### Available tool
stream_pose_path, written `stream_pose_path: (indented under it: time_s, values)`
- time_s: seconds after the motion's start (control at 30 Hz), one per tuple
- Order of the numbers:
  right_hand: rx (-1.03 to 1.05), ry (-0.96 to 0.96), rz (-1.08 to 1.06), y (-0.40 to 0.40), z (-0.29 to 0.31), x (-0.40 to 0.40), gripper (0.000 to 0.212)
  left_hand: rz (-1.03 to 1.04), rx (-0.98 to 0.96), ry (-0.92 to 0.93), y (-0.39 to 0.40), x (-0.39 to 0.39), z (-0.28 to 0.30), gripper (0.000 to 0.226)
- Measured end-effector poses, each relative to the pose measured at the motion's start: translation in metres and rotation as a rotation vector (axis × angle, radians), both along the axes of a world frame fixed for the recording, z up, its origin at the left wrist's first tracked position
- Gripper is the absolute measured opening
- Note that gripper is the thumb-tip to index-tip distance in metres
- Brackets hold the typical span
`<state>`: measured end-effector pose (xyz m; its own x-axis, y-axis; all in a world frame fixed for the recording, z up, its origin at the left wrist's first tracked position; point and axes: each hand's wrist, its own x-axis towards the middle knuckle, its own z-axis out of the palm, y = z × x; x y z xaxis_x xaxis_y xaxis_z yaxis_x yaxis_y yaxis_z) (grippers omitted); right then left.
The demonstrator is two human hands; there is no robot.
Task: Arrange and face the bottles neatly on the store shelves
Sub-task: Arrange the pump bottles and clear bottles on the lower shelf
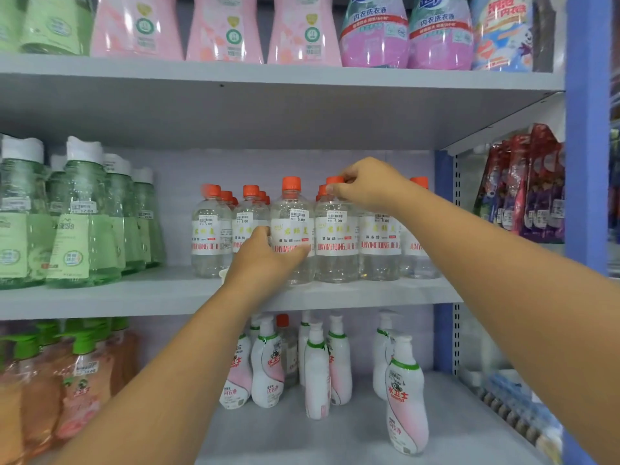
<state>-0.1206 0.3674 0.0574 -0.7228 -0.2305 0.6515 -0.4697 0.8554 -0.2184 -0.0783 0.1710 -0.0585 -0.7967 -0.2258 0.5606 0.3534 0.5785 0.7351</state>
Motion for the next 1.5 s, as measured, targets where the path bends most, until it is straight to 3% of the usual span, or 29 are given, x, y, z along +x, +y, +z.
stream_pose_path:
  time_s: [0.1,0.17,0.23,0.3,0.37,0.4,0.53,0.63,0.7,0.8,0.9,1.0,1.07,1.13,1.17,1.27,1.4,1.5]
  values:
    - [0.012,0.042,-0.032,-0.002,-0.003,0.004,0.037,-0.010,0.014,-0.017,0.002,0.002,0.002,0.048]
    - [-0.019,0.260,-0.044,-0.001,-0.017,0.009,0.041,0.030,-0.022,0.003,0.006,0.003,0.001,0.048]
    - [-0.208,0.560,0.089,0.000,-0.048,0.025,0.034,0.154,-0.144,0.158,0.011,0.013,-0.010,0.056]
    - [-0.434,0.728,0.263,-0.001,-0.099,0.050,0.020,0.152,-0.221,0.441,0.015,0.041,-0.039,0.057]
    - [-0.531,0.668,0.369,-0.005,-0.163,0.072,0.013,0.086,-0.253,0.612,0.010,0.070,-0.082,0.038]
    - [-0.527,0.590,0.383,-0.008,-0.196,0.076,0.012,0.074,-0.266,0.614,0.002,0.077,-0.109,0.028]
    - [-0.540,0.031,0.219,-0.032,-0.304,0.046,0.017,0.096,-0.051,0.206,-0.057,0.050,-0.206,0.008]
    - [-0.552,-0.317,0.018,-0.048,-0.339,0.015,0.048,0.189,0.056,-0.015,-0.105,0.012,-0.238,0.030]
    - [-0.535,-0.419,-0.044,-0.058,-0.352,-0.004,0.071,0.225,0.092,-0.058,-0.123,-0.011,-0.240,0.033]
    - [-0.513,-0.390,-0.161,-0.073,-0.364,-0.029,0.080,0.229,0.120,-0.099,-0.133,-0.048,-0.226,0.022]
    - [-0.492,-0.355,-0.259,-0.088,-0.368,-0.046,0.083,0.160,-0.020,-0.167,-0.142,-0.080,-0.216,0.053]
    - [-0.501,-0.337,-0.364,-0.097,-0.365,-0.049,0.081,0.039,-0.022,-0.219,-0.148,-0.101,-0.219,0.057]
    - [-0.544,-0.119,-0.384,-0.103,-0.368,-0.044,0.067,0.061,-0.093,-0.255,-0.150,-0.113,-0.223,0.056]
    - [-0.573,0.115,-0.247,-0.118,-0.368,-0.037,0.047,0.084,-0.143,-0.269,-0.153,-0.118,-0.222,0.057]
    - [-0.580,0.124,-0.166,-0.129,-0.363,-0.034,0.037,0.083,-0.147,-0.258,-0.156,-0.118,-0.222,0.056]
    - [-0.584,-0.100,-0.060,-0.162,-0.351,-0.049,0.029,0.112,-0.096,-0.147,-0.175,-0.103,-0.223,0.055]
    - [-0.595,-0.355,-0.025,-0.188,-0.347,-0.077,0.087,0.271,-0.055,-0.039,-0.218,-0.079,-0.215,0.053]
    - [-0.719,-0.349,0.003,-0.198,-0.355,-0.091,0.079,0.323,-0.113,-0.073,-0.245,-0.075,-0.223,0.051]
